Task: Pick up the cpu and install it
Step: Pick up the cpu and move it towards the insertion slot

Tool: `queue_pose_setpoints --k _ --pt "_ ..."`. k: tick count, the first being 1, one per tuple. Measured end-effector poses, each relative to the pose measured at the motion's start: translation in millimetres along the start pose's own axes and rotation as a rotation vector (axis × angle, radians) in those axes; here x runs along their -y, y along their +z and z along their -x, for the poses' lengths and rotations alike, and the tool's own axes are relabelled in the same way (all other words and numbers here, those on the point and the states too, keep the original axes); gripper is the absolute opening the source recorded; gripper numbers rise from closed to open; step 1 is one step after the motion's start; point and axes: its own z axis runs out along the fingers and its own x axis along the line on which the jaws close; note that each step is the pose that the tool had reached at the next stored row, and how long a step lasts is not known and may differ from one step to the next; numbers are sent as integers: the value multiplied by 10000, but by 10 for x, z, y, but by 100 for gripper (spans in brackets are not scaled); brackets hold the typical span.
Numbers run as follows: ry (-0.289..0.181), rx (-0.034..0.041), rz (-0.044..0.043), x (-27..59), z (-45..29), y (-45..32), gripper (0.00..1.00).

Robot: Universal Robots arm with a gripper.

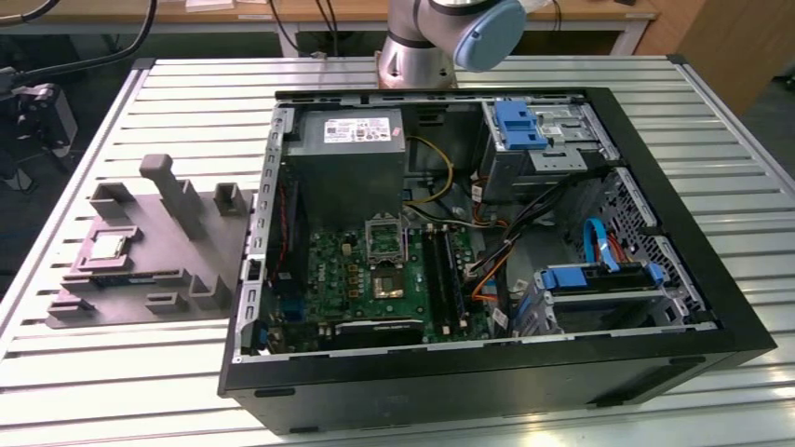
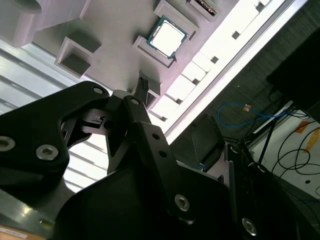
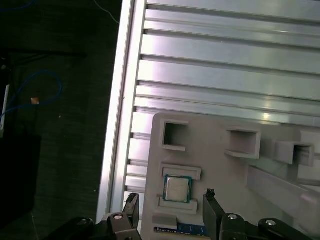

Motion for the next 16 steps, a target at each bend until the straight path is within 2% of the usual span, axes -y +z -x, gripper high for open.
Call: queue_pose_setpoints --k 5,16 --pt "521 15 9 2 0 36 62" --pt "518 16 9 18 3 201 62"
